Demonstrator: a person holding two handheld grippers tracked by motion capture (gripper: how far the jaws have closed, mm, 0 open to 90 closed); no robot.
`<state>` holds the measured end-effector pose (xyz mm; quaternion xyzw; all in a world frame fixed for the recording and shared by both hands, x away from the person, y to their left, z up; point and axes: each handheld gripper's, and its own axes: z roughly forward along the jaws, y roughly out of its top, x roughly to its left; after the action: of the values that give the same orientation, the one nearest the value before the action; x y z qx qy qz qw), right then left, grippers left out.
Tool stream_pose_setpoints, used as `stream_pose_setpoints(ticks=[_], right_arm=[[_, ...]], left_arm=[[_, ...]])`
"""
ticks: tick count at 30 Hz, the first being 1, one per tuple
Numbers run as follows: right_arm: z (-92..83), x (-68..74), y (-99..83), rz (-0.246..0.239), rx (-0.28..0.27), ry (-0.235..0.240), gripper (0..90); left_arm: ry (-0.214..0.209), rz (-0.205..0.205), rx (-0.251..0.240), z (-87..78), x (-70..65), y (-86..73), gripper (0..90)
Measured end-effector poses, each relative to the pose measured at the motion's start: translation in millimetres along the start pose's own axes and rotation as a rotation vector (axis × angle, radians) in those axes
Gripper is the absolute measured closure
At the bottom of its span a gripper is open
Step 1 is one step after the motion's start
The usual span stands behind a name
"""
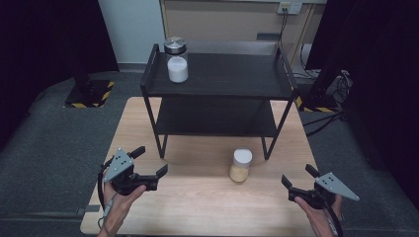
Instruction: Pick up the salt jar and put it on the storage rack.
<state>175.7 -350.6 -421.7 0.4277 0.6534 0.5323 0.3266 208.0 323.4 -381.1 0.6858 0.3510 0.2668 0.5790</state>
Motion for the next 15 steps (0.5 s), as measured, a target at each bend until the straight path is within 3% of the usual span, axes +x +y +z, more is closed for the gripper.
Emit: stream_pose_setpoints(ticks=[10, 15], right_arm=[[-0.9, -0.1, -0.2, -0.004, -0.008, 0.000, 3.7], [-1.6, -1.3, -1.0, 0.002, -0.012, 0.001, 3.7]], left_arm=[[0.004, 0.006, -0.011, -3.3, 2.6, -9.1, 0.0], [-0.027, 0.017, -0.015, -5.0, 5.3, -13.2, 0.0]])
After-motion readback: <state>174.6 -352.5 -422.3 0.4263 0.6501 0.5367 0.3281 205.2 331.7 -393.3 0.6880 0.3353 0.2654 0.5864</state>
